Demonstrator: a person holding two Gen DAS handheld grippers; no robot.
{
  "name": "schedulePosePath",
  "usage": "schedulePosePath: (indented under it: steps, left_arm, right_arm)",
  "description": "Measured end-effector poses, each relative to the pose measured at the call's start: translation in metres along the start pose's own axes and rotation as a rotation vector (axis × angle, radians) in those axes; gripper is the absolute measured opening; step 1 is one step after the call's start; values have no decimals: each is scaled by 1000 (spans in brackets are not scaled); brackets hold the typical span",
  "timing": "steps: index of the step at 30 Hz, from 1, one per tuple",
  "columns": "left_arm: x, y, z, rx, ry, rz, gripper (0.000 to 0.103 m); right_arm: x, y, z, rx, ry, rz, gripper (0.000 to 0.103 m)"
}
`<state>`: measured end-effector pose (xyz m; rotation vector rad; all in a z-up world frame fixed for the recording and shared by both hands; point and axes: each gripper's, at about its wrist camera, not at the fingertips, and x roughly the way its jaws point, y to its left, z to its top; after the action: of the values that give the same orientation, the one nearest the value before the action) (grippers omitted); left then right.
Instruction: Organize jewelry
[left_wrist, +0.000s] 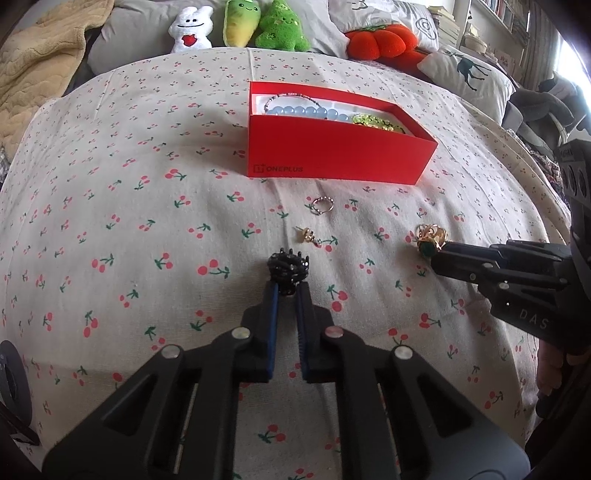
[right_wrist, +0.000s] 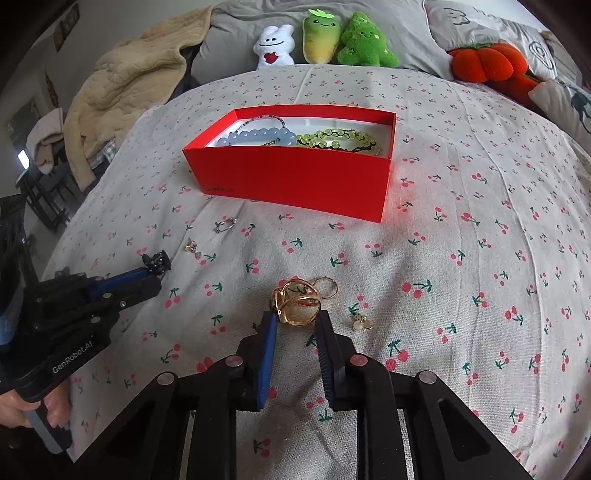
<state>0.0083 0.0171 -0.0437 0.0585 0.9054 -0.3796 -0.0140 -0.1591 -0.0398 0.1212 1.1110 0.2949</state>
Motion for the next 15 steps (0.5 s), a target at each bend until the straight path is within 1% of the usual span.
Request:
schedulePosePath:
  steps: [2, 3, 4, 5, 6, 7, 9, 12, 13, 15]
  left_arm:
    - [-1, 0, 0, -1, -2, -5, 11]
    - [-1, -1, 0, 1, -8, 6, 15]
    - [-1, -1, -1, 2, -9, 11, 27]
    - [-1, -1, -1, 2, -11, 14, 34]
    - [-2, -2, -1, 0, -16, 19, 50]
    - [-2, -2, -1, -3, -24, 20, 56]
    - [-2, -3, 1, -9, -23, 10, 56]
    - [2, -5, 3, -6, -16, 14, 56]
    - [3, -6, 4, -5, -15, 17, 56]
    - [5, -8, 5, -2, -14, 25, 56]
  right_arm:
    - [-1, 0, 0, -3, -4, 5, 14]
    - [-1, 0, 0, -1, -2, 12, 14]
    - [-2, 0, -1, 4, -3, 20, 15]
    - [-1, 0, -1, 9, -2, 14, 19]
    - [-1, 0, -1, 12, 2, 10, 20]
    - [1, -1, -1, 12, 8, 11, 20]
    - [4, -1, -1, 12, 19, 18, 21]
    - [5, -3, 1, 19, 16, 22, 27]
    - [5, -3, 2, 24, 13, 20, 29]
    - [4, -4, 3, 38, 8, 19, 39]
